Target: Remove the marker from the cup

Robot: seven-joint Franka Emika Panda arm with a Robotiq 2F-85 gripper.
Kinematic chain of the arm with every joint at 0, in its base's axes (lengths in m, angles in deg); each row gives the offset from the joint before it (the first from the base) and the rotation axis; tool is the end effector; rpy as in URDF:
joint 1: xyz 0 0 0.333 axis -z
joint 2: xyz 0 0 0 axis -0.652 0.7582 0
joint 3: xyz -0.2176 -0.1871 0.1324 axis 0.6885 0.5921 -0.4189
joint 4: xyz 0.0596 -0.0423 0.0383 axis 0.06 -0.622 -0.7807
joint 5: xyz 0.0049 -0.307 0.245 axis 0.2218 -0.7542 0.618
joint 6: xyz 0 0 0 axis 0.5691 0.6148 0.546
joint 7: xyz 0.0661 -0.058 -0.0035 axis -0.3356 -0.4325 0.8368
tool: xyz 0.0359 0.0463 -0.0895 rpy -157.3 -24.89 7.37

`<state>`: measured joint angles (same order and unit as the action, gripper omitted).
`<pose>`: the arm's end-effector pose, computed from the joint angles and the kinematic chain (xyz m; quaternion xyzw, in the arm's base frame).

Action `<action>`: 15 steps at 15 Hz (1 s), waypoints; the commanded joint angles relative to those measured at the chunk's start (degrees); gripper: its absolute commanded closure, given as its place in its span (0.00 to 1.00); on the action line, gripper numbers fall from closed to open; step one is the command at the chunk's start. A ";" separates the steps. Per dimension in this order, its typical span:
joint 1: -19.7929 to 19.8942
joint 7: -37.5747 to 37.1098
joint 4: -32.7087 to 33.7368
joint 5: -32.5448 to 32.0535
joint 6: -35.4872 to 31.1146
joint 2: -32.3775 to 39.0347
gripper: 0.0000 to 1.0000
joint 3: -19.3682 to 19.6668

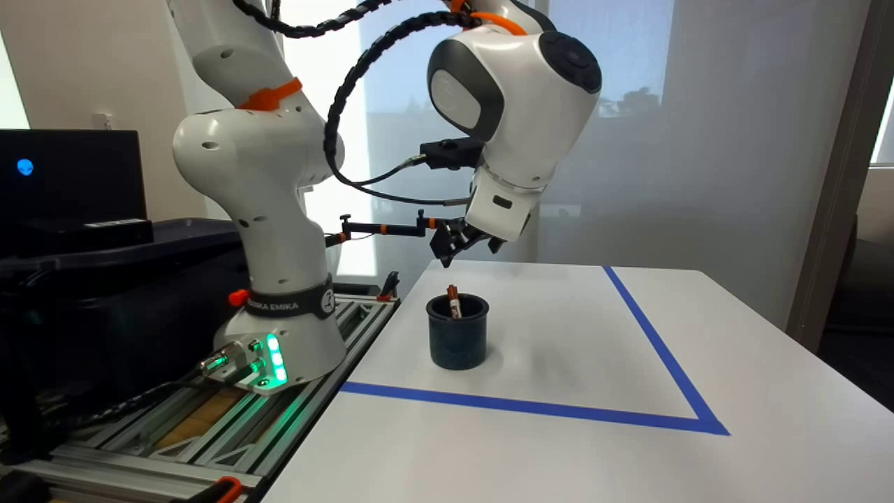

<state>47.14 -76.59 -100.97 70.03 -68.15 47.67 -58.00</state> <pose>0.3224 -0.0043 0.2886 -0.8570 0.3805 0.2921 0.1883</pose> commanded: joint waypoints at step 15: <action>-0.11 -0.57 2.22 1.80 -1.82 12.90 0.39 3.11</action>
<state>47.16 -77.83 -99.61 70.11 -69.59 58.94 -55.49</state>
